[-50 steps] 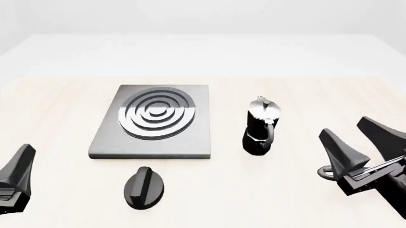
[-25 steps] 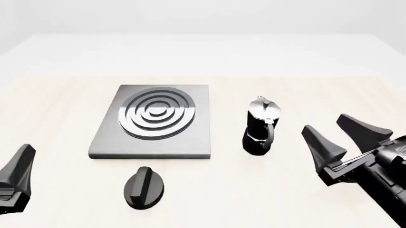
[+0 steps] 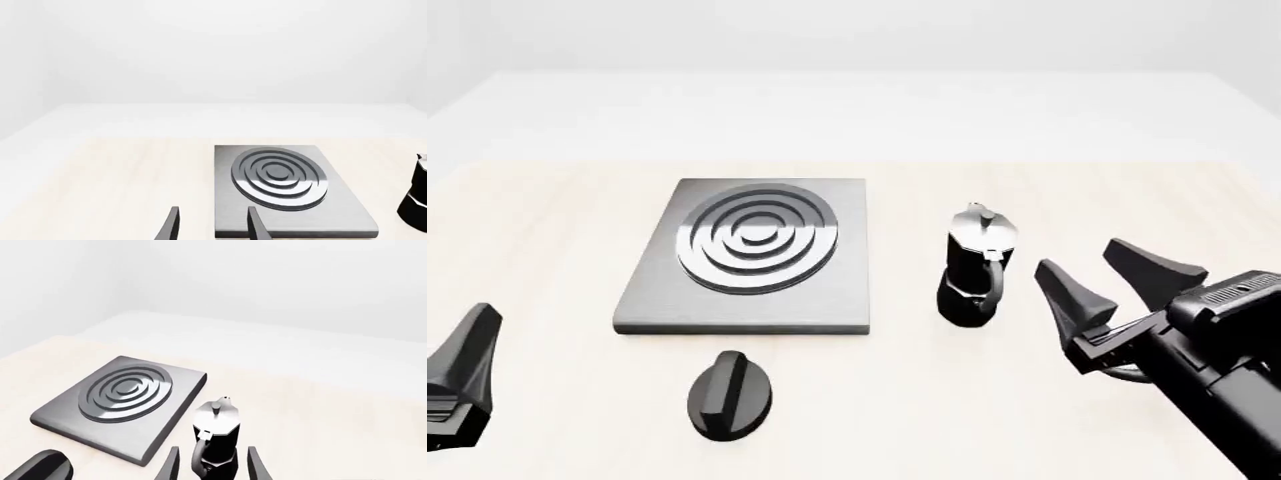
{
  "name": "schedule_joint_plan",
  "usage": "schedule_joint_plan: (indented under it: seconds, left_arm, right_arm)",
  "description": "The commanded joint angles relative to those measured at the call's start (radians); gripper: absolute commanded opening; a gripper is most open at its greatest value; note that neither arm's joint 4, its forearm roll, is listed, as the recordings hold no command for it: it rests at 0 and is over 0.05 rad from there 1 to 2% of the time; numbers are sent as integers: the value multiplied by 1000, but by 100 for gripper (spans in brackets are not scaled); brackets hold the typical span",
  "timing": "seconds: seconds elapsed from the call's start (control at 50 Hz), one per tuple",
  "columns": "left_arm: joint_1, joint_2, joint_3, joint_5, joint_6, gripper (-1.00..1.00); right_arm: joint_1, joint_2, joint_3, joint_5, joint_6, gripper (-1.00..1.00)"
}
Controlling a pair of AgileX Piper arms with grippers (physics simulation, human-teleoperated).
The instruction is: Put the moka pot on the stove.
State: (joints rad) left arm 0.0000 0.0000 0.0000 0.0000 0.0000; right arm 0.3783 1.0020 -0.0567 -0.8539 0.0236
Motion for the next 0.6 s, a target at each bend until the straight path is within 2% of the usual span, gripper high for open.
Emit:
schedule_joint_plan:
  seconds: [0.02, 0.28, 0.6]
  left_arm:
    - [0, 0, 0, 0, 0, 100]
    - [0, 0, 0, 0, 0, 100]
    - [0, 0, 0, 0, 0, 100]
  right_arm:
    - [-8, 98, -19, -65, 11, 100]
    - [-14, 227, -29, -150, 20, 100]
    - [14, 349, -61, -207, 29, 100]
